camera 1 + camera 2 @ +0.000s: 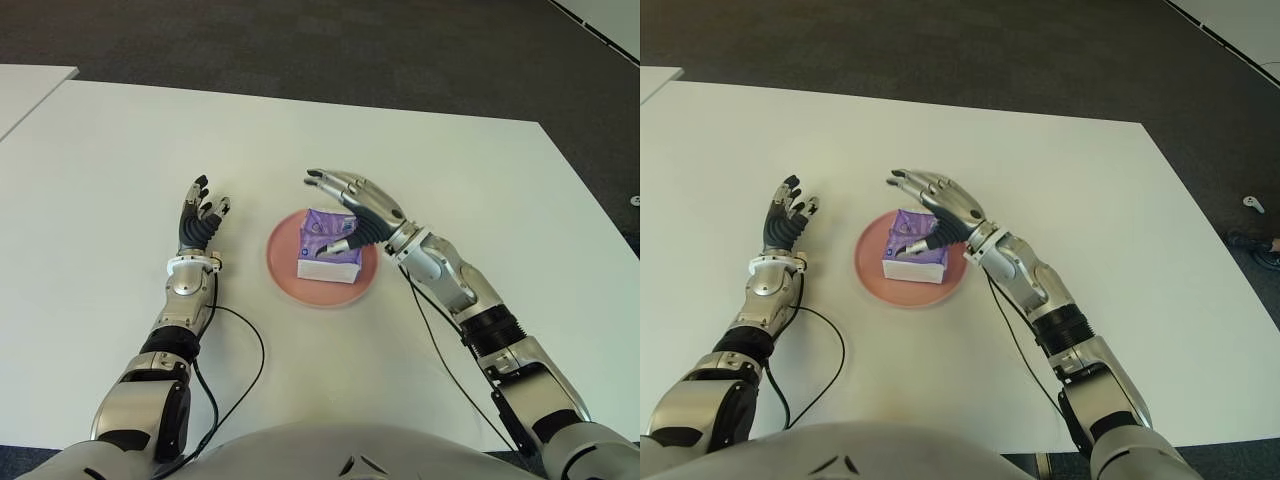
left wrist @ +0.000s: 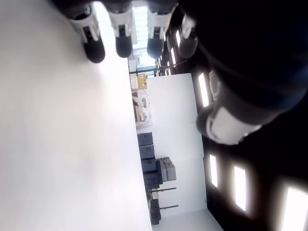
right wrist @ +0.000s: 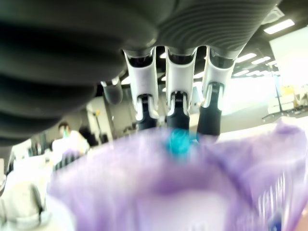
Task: Put the tissue paper into the plate.
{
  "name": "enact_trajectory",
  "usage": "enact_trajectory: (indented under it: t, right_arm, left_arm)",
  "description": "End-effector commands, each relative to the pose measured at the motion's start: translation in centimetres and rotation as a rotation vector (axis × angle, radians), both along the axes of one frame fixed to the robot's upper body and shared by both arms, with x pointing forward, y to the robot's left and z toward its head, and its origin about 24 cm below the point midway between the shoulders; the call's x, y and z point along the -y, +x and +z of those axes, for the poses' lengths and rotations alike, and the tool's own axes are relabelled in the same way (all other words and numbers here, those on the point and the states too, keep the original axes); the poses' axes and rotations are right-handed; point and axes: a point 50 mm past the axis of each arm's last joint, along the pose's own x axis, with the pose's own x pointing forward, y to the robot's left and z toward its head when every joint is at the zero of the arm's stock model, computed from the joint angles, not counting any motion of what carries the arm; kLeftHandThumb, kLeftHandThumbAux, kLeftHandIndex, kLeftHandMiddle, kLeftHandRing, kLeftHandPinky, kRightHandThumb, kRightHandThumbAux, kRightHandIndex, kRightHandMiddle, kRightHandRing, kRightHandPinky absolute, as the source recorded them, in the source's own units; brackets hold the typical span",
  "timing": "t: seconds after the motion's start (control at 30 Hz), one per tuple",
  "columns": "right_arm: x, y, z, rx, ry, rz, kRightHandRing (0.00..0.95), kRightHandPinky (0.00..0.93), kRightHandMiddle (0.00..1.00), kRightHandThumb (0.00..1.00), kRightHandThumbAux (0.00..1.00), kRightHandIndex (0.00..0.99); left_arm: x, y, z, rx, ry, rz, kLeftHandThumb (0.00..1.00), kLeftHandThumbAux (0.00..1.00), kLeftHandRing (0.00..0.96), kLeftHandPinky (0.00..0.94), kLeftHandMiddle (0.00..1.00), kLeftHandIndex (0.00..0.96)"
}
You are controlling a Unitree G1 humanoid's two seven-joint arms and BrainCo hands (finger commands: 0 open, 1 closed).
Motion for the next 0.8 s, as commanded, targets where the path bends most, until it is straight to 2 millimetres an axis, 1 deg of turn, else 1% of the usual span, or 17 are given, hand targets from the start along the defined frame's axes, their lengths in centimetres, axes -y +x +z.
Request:
enact_trajectory:
  t: [0.03, 0.23, 0.33, 0.47, 0.53, 0.67, 0.8]
  right_arm:
    - [0.3, 1.3, -0.3, -0.010, 0.111, -0.070, 0.000, 0.000, 0.000, 0.030, 0.444, 0.000]
    - [0.1, 1.5, -0.4, -0.049, 0.351, -0.099, 0.000, 0.000, 0.000, 0.043, 0.432, 0.000]
    - [0.0, 1.6, -0.6, -0.099, 0.506, -0.117, 0.000, 0.000, 0.000, 0.051, 0.424, 0.000]
    - [0.0, 1.7, -0.8, -0.144, 0.615, -0.145, 0.000, 0.000, 0.000, 0.061, 0.430, 0.000]
    - [0.0, 1.8, -0.8, -0.151, 0.635, -0.153, 0.000, 0.000, 0.000, 0.064, 0.436, 0.000]
    - [1.2, 2.6, -1.2, -0.147, 0.716, -0.238, 0.000, 0.000, 0.000, 0.056, 0.445, 0.000]
    - [3.3, 3.7, -2.3, -0.157, 0.801, -0.364, 0.000, 0.000, 0.000, 0.048, 0.468, 0.000]
  left_arm:
    - [0.1, -0.7, -1.6, -0.085, -0.028, 0.002, 0.180, 0.657, 0.036, 0.079, 0.034, 0.041]
    - [0.1, -0.8, -1.5, -0.086, -0.025, 0.005, 0.199, 0.639, 0.042, 0.090, 0.042, 0.042]
    - [0.1, -0.8, -1.5, -0.087, -0.024, 0.006, 0.204, 0.633, 0.045, 0.093, 0.045, 0.044]
    - [0.1, -0.8, -1.5, -0.089, -0.026, 0.011, 0.207, 0.629, 0.047, 0.091, 0.047, 0.046]
    - [0.1, -0.8, -1.5, -0.089, -0.027, 0.012, 0.207, 0.627, 0.048, 0.092, 0.048, 0.047]
    - [0.1, -0.8, -1.5, -0.086, -0.036, 0.011, 0.219, 0.620, 0.047, 0.093, 0.047, 0.045]
    - [0.2, -0.9, -1.5, -0.071, -0.036, 0.002, 0.228, 0.610, 0.044, 0.088, 0.042, 0.045]
